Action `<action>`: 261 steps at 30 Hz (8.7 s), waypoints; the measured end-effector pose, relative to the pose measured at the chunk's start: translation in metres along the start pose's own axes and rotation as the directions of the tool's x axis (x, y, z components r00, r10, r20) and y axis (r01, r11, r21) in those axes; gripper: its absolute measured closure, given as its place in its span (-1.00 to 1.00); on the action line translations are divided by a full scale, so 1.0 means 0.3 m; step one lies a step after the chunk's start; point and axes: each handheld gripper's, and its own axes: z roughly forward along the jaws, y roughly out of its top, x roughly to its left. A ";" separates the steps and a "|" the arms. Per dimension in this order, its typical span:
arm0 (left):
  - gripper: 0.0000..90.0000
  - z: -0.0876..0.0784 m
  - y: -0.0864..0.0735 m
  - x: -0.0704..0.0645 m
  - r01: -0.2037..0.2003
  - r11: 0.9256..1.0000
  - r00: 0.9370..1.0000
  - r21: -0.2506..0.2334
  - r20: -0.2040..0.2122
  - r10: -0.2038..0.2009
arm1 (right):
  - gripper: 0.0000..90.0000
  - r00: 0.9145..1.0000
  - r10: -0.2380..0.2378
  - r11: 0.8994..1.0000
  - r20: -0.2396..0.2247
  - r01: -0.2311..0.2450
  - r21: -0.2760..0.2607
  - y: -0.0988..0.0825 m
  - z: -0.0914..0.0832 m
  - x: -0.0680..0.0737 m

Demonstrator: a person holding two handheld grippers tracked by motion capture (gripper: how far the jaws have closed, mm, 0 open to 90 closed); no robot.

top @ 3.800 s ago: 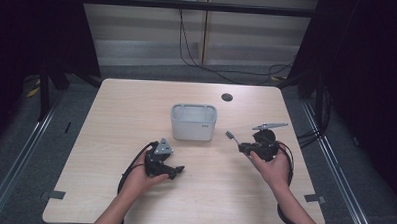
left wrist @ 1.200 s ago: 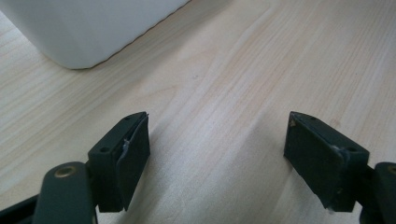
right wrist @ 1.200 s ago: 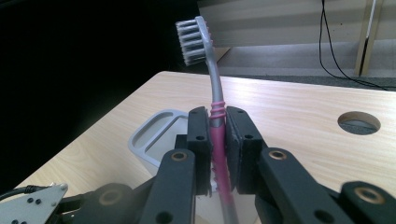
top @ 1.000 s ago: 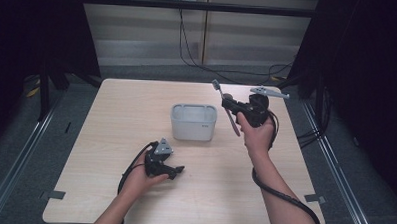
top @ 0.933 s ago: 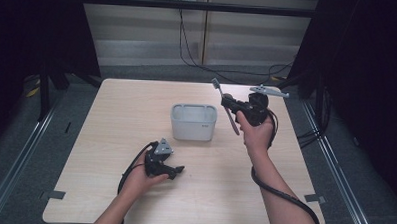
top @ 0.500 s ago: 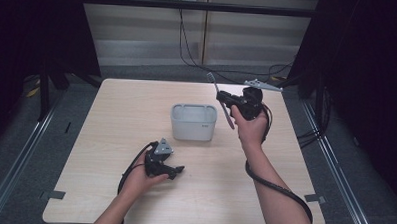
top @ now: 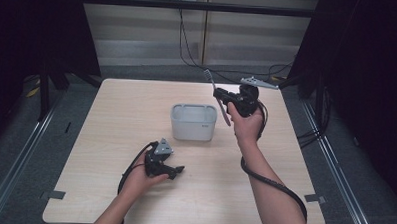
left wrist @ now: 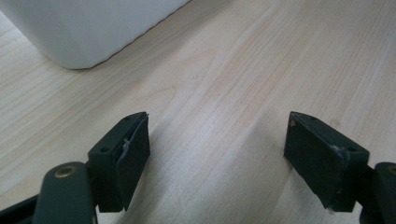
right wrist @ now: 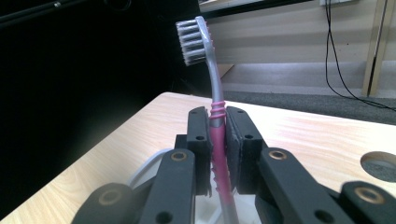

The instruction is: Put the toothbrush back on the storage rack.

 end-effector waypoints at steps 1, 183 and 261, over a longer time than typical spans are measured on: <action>-0.51 0.000 0.000 0.000 0.000 1.000 1.000 0.000 0.000 0.000 | 0.79 1.000 -0.001 1.000 -0.004 0.001 -0.005 0.002 0.003 0.000; -0.51 -0.004 -0.002 -0.004 -0.005 1.000 1.000 0.010 -0.014 0.005 | 0.76 0.999 -0.052 0.990 0.006 0.051 0.129 -0.205 0.028 -0.027; -0.51 -0.006 -0.003 -0.007 0.000 1.000 1.000 0.012 -0.016 0.001 | -0.51 0.993 -0.118 0.978 0.032 0.110 0.177 -0.214 -0.101 -0.036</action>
